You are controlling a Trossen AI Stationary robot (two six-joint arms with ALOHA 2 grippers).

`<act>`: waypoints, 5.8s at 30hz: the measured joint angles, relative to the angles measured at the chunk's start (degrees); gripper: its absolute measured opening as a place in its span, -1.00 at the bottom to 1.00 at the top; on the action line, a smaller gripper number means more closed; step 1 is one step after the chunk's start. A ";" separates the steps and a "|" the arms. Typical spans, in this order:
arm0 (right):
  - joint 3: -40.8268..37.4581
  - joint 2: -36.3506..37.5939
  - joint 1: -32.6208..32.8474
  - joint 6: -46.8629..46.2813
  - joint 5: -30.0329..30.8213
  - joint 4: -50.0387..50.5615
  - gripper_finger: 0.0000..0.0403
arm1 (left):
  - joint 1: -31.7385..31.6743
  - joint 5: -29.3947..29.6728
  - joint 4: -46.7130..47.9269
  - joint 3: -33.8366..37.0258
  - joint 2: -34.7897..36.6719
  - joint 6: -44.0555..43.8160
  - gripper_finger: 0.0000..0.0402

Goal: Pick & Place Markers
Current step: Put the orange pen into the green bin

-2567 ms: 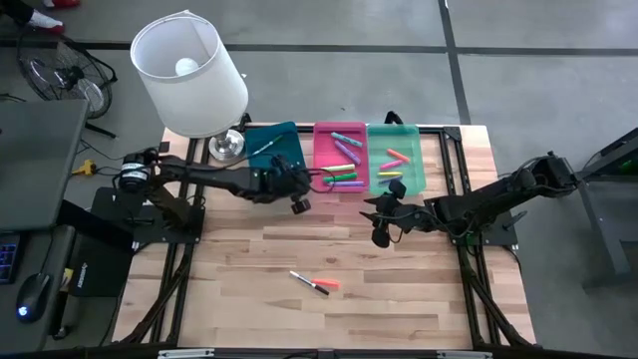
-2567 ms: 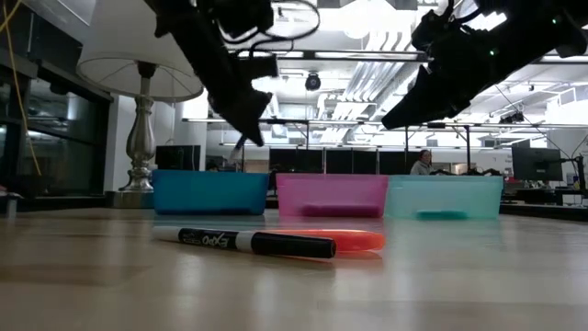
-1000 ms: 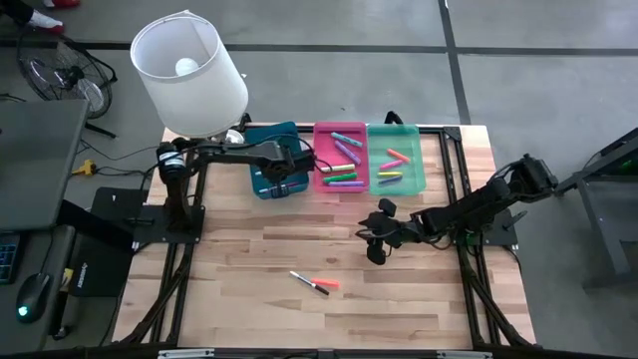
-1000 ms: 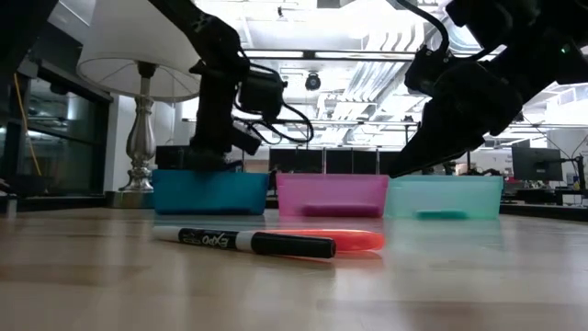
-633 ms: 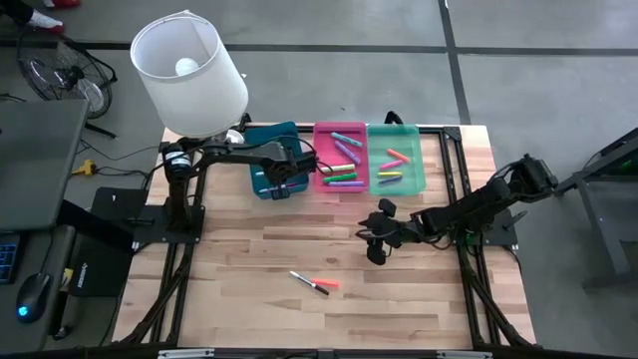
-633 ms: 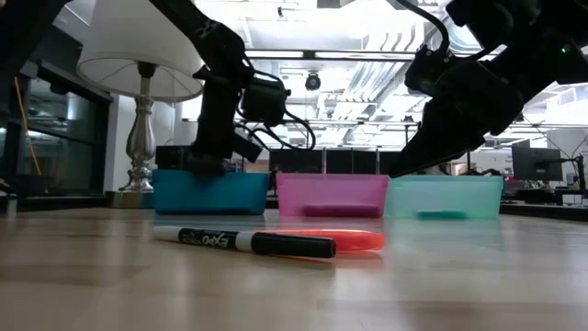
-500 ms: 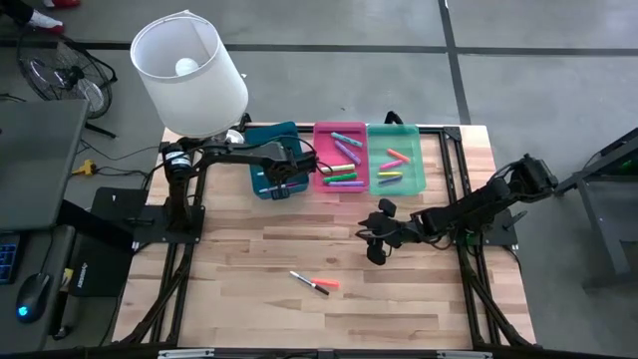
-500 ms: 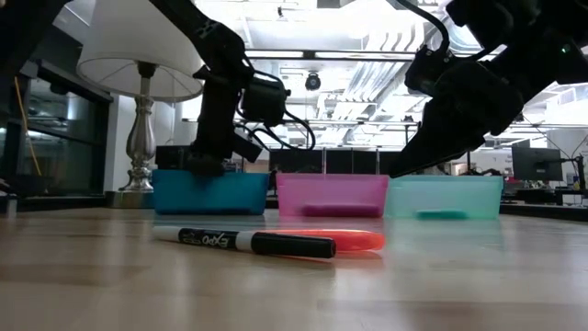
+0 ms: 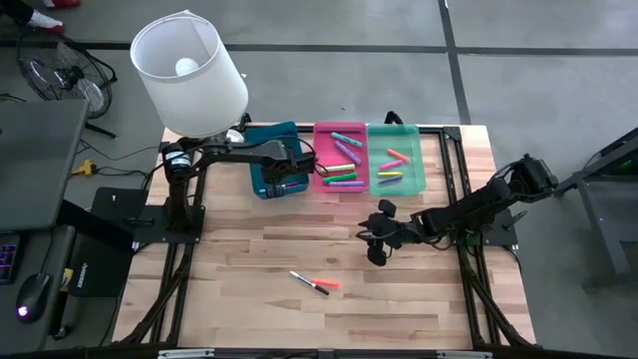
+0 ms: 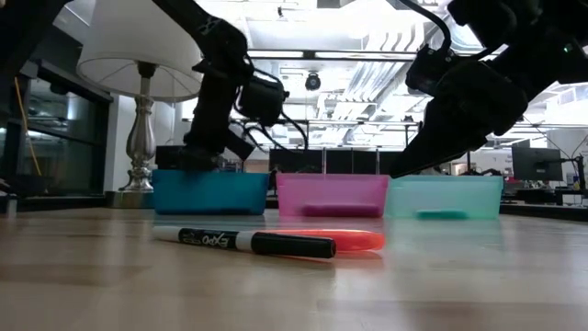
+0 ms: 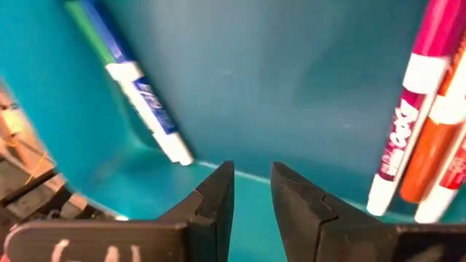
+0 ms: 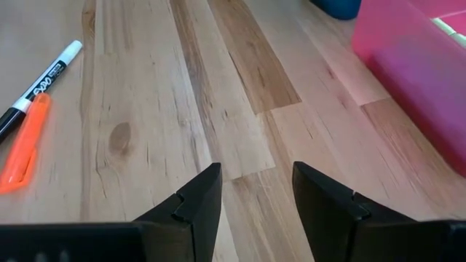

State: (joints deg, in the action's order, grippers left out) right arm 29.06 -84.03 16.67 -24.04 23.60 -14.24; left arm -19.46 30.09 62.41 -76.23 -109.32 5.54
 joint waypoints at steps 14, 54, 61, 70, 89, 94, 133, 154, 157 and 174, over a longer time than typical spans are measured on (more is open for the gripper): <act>0.00 0.03 0.00 1.84 -5.78 1.48 -0.23 | 5.72 4.69 18.88 -16.78 0.09 -8.32 -0.56; 47.06 -17.51 6.95 3.55 -16.74 47.72 -0.23 | 50.25 12.57 -12.19 24.01 35.43 -42.40 -0.56; 56.04 -26.56 6.54 4.41 -20.99 52.76 -0.23 | 55.55 17.79 -12.59 25.31 36.55 -47.07 -0.56; 59.36 -32.52 6.54 3.72 -22.03 52.78 -0.20 | 57.01 18.08 -13.09 25.38 36.48 -49.57 -0.56; 59.17 -36.17 6.45 3.14 -19.67 50.27 -0.08 | 57.00 17.78 -13.47 25.38 36.46 -50.42 -0.56; 59.17 -37.18 6.47 2.47 -19.38 50.00 -0.08 | 57.00 17.42 -13.44 25.38 36.44 -50.44 -0.56; 59.22 -41.19 4.05 6.17 -18.96 44.93 -0.20 | 56.99 16.41 -13.20 25.36 36.41 -50.88 -0.56; 59.45 -42.82 4.11 5.47 -24.29 50.82 -0.74 | 56.98 14.58 -13.01 25.36 36.35 -51.14 -0.56; 59.45 -42.75 4.07 6.26 -25.38 52.18 -0.79 | 56.98 14.27 -13.01 25.36 36.35 -51.17 -0.56; 59.52 -42.62 4.13 7.57 -25.62 55.52 -0.85 | 56.98 14.23 -12.98 25.36 36.35 -51.29 -0.56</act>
State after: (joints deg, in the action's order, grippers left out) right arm 88.58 -126.65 20.80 -16.47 -2.02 41.28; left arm 37.52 44.31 49.43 -50.87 -72.97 -45.75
